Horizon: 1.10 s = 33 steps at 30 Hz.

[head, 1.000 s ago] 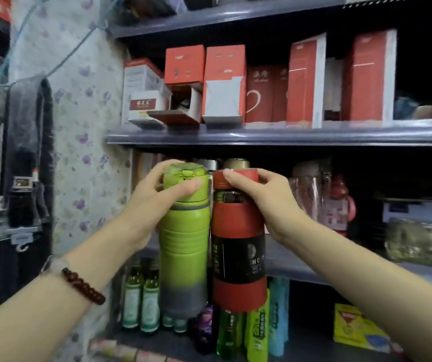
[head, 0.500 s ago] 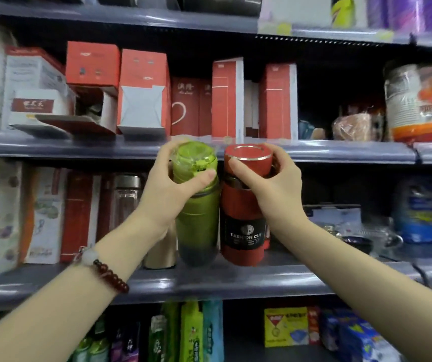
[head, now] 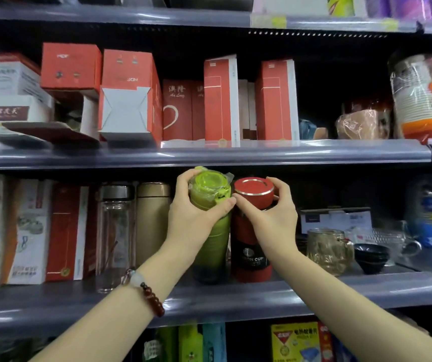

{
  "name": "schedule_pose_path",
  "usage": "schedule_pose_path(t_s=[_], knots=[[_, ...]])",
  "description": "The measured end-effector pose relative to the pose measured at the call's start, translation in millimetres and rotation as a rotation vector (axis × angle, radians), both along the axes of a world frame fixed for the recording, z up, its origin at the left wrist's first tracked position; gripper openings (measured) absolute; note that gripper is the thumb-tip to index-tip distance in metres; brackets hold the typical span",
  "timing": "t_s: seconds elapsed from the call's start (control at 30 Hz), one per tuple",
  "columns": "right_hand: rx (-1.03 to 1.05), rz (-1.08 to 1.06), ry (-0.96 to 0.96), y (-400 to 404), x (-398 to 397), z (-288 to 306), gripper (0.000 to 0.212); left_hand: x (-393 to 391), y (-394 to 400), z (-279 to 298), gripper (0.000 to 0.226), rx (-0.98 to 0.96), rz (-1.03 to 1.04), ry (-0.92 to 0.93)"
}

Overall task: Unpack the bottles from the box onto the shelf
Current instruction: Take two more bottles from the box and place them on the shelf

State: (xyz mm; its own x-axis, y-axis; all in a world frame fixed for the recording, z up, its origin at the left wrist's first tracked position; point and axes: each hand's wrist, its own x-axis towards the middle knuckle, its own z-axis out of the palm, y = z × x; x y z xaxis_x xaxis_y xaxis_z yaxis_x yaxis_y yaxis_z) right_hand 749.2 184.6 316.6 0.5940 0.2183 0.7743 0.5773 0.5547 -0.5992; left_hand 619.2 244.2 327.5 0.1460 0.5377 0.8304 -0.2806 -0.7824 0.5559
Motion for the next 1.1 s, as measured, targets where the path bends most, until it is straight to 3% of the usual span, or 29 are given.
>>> schedule_pose_path(t_s=[0.43,0.63,1.1], knots=[[-0.291,0.006,0.099,26.1,24.4,20.8,0.092,16.7,21.6,15.6,0.075,-0.143,0.144,0.103],[-0.373,0.078,0.057,25.9,28.7,24.8,0.064,31.0,30.0,28.0,0.088,-0.221,0.159,0.157],[-0.235,-0.075,0.137,34.8,32.7,16.7,0.078,46.0,53.7,45.0,0.089,-0.389,0.298,0.074]])
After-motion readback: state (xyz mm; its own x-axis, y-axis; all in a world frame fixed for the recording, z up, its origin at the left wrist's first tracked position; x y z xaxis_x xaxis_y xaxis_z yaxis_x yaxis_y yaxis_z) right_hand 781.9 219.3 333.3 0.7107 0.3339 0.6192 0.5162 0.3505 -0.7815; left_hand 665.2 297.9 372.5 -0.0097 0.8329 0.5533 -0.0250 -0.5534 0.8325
